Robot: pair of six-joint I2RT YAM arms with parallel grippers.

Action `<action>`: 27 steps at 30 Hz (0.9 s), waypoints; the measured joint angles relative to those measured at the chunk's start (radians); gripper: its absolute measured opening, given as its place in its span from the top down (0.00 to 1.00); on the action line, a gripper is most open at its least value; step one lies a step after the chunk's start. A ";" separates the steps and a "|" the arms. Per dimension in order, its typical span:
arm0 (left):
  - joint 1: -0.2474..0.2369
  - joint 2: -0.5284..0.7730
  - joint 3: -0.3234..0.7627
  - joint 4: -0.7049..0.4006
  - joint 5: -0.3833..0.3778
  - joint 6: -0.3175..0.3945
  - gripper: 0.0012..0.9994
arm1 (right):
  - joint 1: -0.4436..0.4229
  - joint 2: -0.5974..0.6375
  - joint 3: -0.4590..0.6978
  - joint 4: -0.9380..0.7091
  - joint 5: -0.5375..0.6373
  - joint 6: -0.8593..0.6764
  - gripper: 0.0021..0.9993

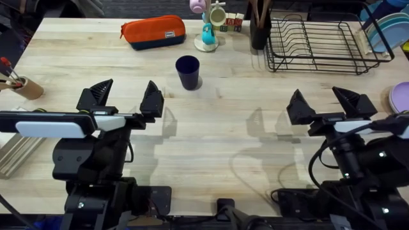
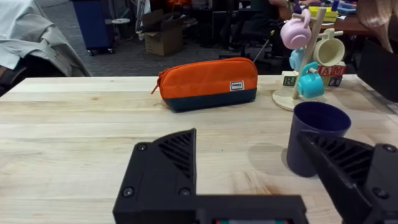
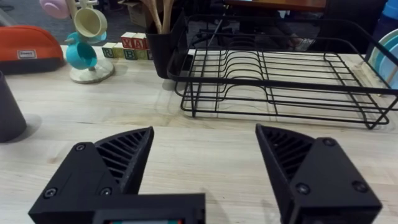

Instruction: Pick up the cup on the table and put them onto the rack.

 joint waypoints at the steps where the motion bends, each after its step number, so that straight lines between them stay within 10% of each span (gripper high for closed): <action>1: 0.000 0.000 0.000 0.000 0.000 0.000 0.01 | 0.000 0.000 0.000 0.000 0.000 0.000 0.00; 17: 0.000 0.000 0.027 -0.098 0.000 0.008 0.01 | 0.000 0.000 0.028 -0.075 0.001 0.046 0.00; 27: 0.000 0.173 0.446 -0.432 0.000 0.015 0.01 | 0.000 0.135 0.371 -0.530 -0.014 0.085 0.00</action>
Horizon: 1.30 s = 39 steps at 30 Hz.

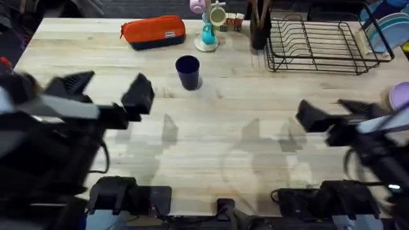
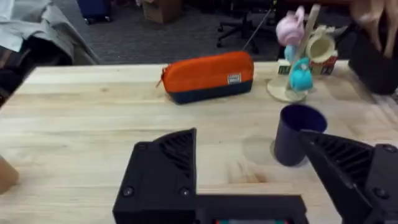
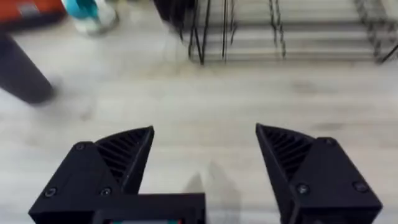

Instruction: Pick up the cup on the table and put them onto the rack.

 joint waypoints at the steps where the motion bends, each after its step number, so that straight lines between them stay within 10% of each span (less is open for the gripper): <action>1: 0.000 0.036 0.049 -0.025 0.000 0.000 0.01 | 0.000 0.027 0.053 -0.014 -0.001 0.000 0.00; 16: 0.000 0.709 0.852 -0.413 0.042 0.001 0.01 | 0.000 0.670 0.752 -0.190 -0.003 -0.004 0.00; 39: 0.000 0.888 0.895 -0.494 0.054 -0.008 0.01 | 0.000 0.765 0.804 -0.229 -0.003 -0.049 0.00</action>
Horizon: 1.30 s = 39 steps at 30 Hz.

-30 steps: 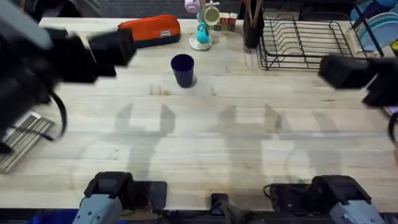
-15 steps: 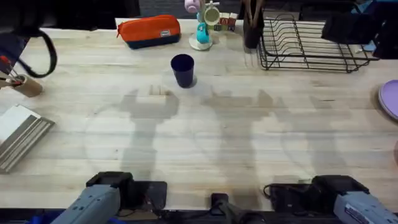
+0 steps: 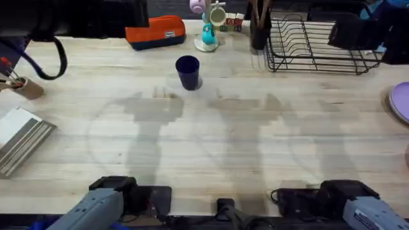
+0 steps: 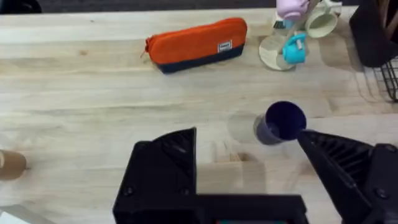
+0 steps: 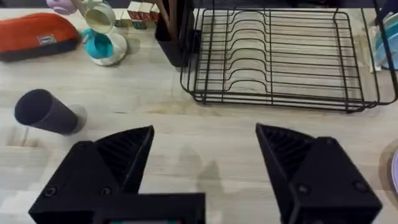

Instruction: Pick up the cup on the table and put them onto the rack.

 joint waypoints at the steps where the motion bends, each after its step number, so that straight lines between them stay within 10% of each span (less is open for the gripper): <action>1: 0.000 0.010 0.000 -0.006 0.000 -0.001 0.01 | 0.000 0.000 0.000 0.002 0.000 0.000 0.00; 39: -0.166 0.547 0.061 0.048 0.018 -0.016 0.01 | 0.000 0.000 0.000 0.024 0.000 -0.007 0.00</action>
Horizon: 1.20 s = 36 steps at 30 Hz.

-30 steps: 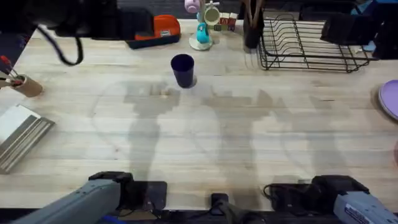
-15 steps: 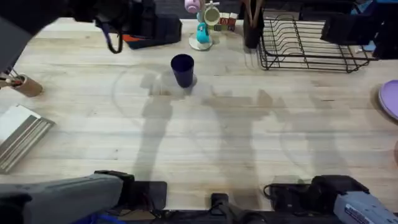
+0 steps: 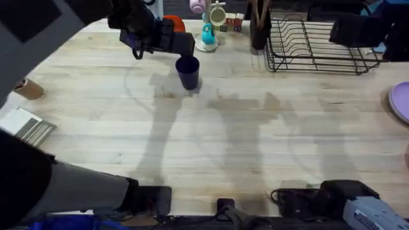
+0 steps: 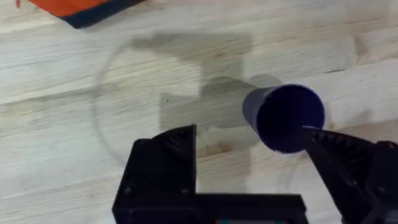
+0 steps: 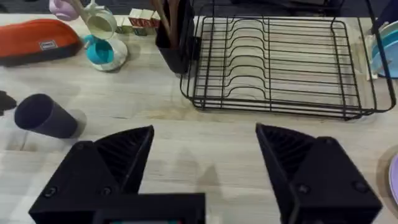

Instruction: Pick up the cup on the table and put them onto the rack.

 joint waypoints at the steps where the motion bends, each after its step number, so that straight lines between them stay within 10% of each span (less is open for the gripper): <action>1: 0.000 0.010 0.000 0.000 0.005 0.000 0.01 | 0.000 0.000 0.000 0.000 0.000 0.000 0.00; 26: 0.000 0.186 0.000 0.066 0.015 -0.001 0.10 | 0.000 0.000 0.000 0.000 0.000 0.000 0.00; 36: 0.000 0.186 0.000 0.072 0.019 -0.009 0.81 | 0.000 0.000 0.000 0.000 0.000 0.000 0.00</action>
